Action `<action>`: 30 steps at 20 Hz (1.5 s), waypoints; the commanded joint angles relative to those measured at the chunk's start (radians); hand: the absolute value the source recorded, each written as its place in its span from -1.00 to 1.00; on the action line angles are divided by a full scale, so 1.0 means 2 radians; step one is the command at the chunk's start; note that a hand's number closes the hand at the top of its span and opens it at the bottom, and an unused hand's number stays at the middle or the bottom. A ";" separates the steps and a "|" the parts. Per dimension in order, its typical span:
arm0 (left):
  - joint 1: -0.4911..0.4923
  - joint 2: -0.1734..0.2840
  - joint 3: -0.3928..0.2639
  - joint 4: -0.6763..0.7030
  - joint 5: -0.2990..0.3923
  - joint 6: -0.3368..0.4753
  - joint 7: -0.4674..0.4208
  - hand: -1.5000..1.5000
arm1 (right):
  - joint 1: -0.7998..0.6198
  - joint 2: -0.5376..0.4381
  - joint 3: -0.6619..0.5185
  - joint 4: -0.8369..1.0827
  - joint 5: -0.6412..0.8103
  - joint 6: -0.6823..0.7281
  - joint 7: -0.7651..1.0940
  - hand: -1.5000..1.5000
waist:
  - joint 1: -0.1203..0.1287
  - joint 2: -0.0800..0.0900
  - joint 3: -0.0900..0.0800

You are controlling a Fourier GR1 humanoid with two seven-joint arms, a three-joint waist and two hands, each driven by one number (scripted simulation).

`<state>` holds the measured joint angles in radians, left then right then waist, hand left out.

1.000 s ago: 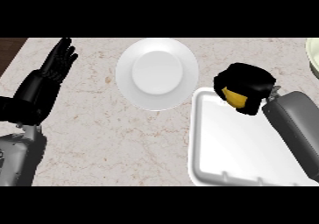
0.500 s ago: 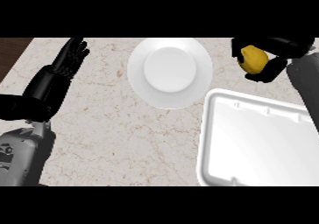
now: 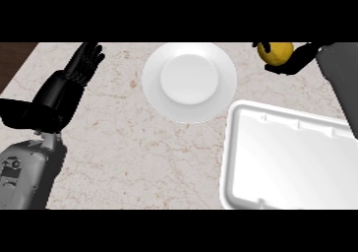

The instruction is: Pick the lemon from the tray and place it in the plate

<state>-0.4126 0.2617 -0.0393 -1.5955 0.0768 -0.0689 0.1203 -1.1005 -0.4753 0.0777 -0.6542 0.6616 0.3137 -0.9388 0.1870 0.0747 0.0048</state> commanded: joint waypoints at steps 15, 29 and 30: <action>0.005 0.004 0.013 0.005 -0.002 0.007 0.014 0.00 | -0.097 0.123 0.079 0.124 -0.046 0.091 -0.063 1.00 | -0.026 -0.018 -0.002; 0.019 0.012 0.028 0.026 -0.003 -0.001 -0.008 0.00 | -0.128 0.231 0.143 0.213 0.013 -0.017 -0.054 1.00 | -0.047 -0.018 -0.003; 0.027 -0.001 0.017 0.020 -0.014 0.007 -0.020 0.00 | -0.120 0.236 0.126 0.216 -0.019 -0.018 -0.019 1.00 | -0.038 -0.019 -0.003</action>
<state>-0.3673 0.2798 0.0116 -1.5586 0.0650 -0.0622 0.1010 -1.3483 -0.0381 0.3271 -0.2686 0.6411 0.2508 -0.9465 0.1017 0.0359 -0.0010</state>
